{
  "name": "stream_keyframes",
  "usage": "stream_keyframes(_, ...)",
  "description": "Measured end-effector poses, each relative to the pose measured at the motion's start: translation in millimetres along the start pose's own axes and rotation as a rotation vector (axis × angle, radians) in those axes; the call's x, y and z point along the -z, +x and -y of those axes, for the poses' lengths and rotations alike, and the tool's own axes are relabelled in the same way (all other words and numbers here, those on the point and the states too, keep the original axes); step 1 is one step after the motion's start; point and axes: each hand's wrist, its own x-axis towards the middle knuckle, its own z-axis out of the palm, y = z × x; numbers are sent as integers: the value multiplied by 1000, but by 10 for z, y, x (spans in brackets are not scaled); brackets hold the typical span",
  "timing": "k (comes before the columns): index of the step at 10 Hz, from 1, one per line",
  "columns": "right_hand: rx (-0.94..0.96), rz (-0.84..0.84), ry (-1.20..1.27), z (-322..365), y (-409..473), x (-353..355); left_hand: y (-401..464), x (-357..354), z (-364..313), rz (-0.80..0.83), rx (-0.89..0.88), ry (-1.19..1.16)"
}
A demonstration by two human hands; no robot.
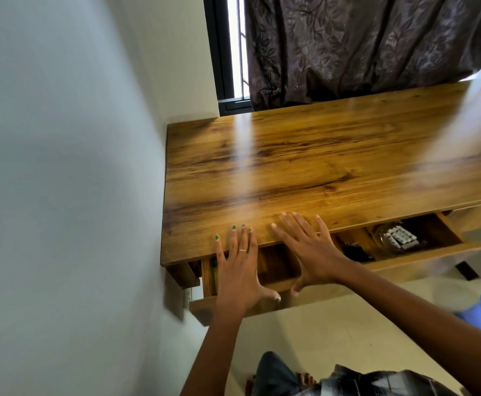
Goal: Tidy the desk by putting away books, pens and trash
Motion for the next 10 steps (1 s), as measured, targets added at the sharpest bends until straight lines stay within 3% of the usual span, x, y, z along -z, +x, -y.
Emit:
stream_keyframes(2,-15,-47,23,61,238,79,200,-99,49,-95,-58,-1)
stream_keyframes(3,-51,-161,-2,136,268,-10,249,-170,10,-189,-47,-104)
stream_keyframes(5,-92,-384,-4,256,223,-93,267,-227,5,-337,-39,-90)
stream_keyframes(10,-119,-499,49,319,113,-219,215,-278,-55,-408,38,-380)
